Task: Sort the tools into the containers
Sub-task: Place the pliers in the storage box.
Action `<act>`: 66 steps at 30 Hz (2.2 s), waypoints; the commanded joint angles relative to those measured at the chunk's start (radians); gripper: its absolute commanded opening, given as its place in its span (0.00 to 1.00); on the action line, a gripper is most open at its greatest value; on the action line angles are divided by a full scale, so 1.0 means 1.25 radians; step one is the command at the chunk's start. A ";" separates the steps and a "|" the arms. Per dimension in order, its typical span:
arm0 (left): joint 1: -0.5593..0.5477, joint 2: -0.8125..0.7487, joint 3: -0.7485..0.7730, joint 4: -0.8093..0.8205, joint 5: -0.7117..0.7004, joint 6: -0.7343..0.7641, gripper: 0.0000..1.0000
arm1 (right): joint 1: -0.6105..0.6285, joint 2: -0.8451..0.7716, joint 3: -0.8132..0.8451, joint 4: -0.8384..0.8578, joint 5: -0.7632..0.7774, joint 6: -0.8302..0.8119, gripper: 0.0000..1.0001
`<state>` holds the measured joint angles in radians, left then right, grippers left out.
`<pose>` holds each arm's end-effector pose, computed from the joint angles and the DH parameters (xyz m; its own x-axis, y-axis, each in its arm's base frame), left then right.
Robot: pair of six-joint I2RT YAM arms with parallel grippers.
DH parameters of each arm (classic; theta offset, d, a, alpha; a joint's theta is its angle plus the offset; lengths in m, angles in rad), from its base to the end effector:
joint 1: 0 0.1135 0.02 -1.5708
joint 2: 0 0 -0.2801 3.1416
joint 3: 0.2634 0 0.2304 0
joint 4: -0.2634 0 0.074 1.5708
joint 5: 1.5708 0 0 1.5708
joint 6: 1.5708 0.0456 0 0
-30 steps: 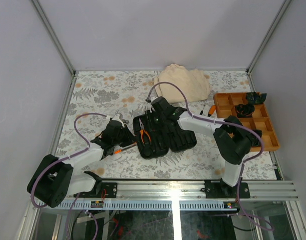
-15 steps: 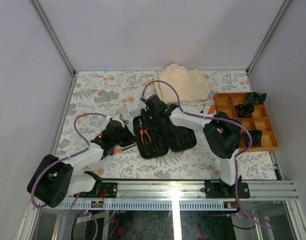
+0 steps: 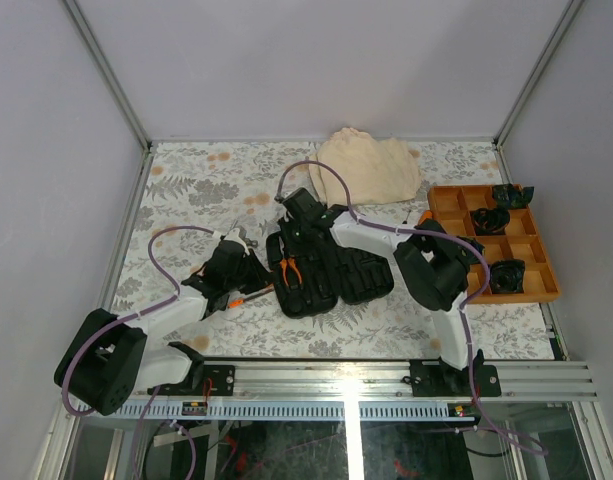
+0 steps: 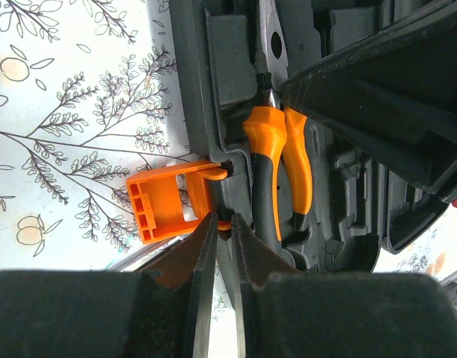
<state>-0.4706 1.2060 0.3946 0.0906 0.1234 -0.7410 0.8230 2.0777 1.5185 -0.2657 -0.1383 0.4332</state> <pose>0.1814 -0.0986 0.1764 -0.7934 -0.3480 -0.4995 -0.0043 0.8237 -0.5671 0.3063 0.3395 0.2037 -0.7849 -0.2348 -0.5734 -0.5072 0.7751 0.3768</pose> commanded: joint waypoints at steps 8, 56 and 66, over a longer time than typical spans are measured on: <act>-0.005 0.016 -0.009 -0.031 -0.003 0.006 0.10 | 0.014 0.041 0.061 -0.062 0.033 -0.032 0.13; -0.005 0.039 -0.008 -0.004 0.014 0.002 0.08 | 0.045 -0.076 -0.074 0.020 -0.006 0.097 0.23; -0.005 0.042 -0.008 0.000 0.018 0.007 0.08 | 0.051 -0.036 -0.035 -0.054 0.045 0.083 0.17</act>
<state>-0.4706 1.2346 0.3969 0.1257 0.1352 -0.7479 0.8745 2.0056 1.4223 -0.2768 -0.1299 0.5476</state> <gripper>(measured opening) 0.087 0.181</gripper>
